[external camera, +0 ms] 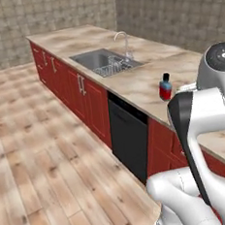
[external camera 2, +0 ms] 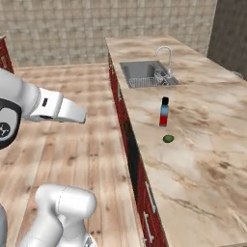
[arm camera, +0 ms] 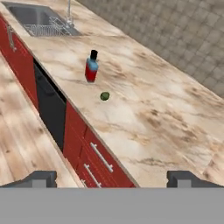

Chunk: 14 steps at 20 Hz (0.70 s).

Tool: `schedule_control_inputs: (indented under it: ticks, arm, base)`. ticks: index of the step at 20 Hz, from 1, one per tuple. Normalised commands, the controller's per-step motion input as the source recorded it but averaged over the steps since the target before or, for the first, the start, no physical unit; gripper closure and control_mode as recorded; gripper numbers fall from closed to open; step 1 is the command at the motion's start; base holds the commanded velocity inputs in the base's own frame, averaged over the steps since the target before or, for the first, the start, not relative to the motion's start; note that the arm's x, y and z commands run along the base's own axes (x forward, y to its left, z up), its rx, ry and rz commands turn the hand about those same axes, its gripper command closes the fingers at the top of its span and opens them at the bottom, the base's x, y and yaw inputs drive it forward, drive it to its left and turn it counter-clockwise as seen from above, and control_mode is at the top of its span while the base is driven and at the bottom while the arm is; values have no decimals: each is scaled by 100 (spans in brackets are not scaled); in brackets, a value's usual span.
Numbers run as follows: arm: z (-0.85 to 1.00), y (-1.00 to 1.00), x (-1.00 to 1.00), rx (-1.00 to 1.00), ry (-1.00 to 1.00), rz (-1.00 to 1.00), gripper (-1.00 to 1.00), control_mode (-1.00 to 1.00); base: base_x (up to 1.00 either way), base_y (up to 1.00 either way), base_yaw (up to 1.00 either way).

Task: Place the liquor and beer on the top shelf of the fridge to keep them out of children's reach, and place the avocado on lower shelves for easy access.

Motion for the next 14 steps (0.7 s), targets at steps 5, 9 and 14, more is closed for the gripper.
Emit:
schedule_control_inputs:
  ticks: [5,9,14]
  arm:
    - [0,0,0,0,0,0,-100,100]
    - [0,0,0,0,0,0,-100,100]
    - [0,0,0,0,0,0,-100,100]
  base:
    - [32,1,-62]
    - [28,9,-61]
    - [24,30,-55]
